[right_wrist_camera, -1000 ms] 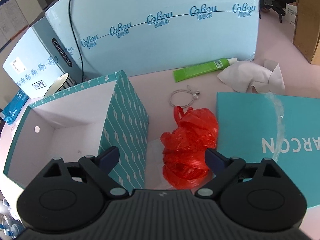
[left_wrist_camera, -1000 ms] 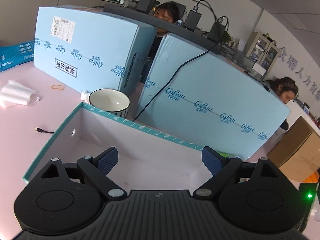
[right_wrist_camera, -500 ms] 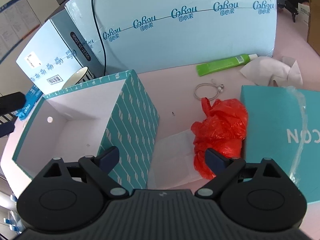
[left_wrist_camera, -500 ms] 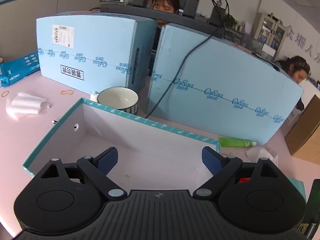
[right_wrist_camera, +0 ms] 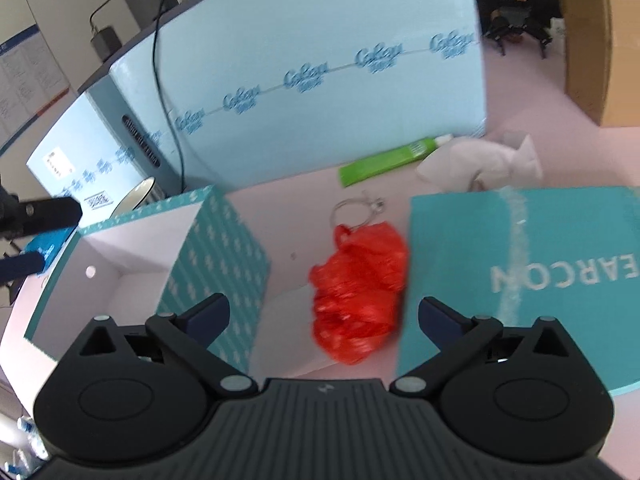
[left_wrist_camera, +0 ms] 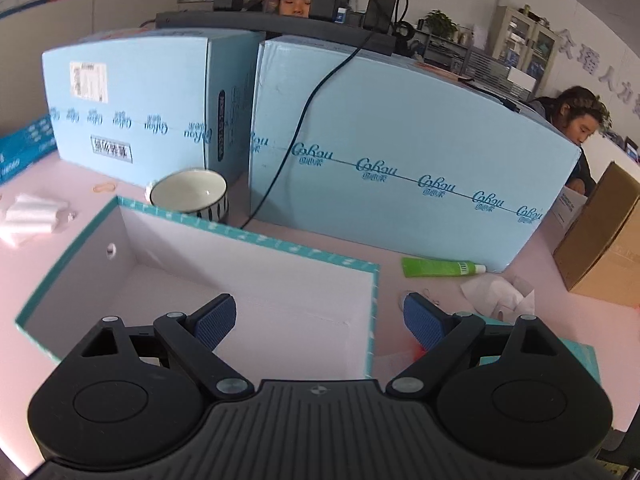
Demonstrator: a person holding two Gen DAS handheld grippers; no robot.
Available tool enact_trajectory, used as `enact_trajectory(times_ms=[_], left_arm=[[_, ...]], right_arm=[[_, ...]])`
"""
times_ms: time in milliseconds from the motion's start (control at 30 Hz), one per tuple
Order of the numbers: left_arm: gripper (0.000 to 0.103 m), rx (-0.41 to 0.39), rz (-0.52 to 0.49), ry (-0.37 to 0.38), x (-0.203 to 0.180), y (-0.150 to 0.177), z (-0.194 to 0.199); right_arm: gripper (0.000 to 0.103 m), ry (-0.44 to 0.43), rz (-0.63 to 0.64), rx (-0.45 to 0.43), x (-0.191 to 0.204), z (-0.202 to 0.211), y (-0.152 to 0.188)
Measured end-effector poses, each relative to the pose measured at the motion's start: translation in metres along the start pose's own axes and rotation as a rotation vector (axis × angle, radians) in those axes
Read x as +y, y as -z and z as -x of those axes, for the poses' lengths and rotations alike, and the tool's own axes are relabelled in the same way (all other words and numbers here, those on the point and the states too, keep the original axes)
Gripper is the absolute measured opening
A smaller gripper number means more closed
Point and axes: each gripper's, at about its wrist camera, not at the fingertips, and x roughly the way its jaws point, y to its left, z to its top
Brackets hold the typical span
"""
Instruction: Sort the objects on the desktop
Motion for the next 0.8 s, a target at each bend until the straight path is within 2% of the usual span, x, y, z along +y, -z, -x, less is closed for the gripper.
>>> enact_trajectory(times_ms=[100, 333, 433, 533, 800], left_arm=[[0.09, -0.013, 0.041, -0.008, -0.002, 0.009, 0.004], [0.09, 0.031, 0.058, 0.024, -0.012, 0.028, 0.001], [0.09, 0.031, 0.054, 0.053, -0.022, 0.035, 0.001], [0.09, 0.034, 0.016, 0.082, -0.038, 0.044, 0.002], [0.09, 0.069, -0.065, 0.163, -0.088, 0.071, -0.004]], right_arm=[[0.103, 0.002, -0.01, 0.003, -0.005, -0.003, -0.001], [0.103, -0.05, -0.011, 0.04, -0.018, 0.0, 0.004], [0.103, 0.017, 0.031, -0.026, -0.024, 0.009, 0.009], [0.103, 0.123, 0.054, -0.064, -0.041, 0.016, 0.011], [0.103, 0.35, -0.012, -0.112, -0.111, 0.045, 0.021]])
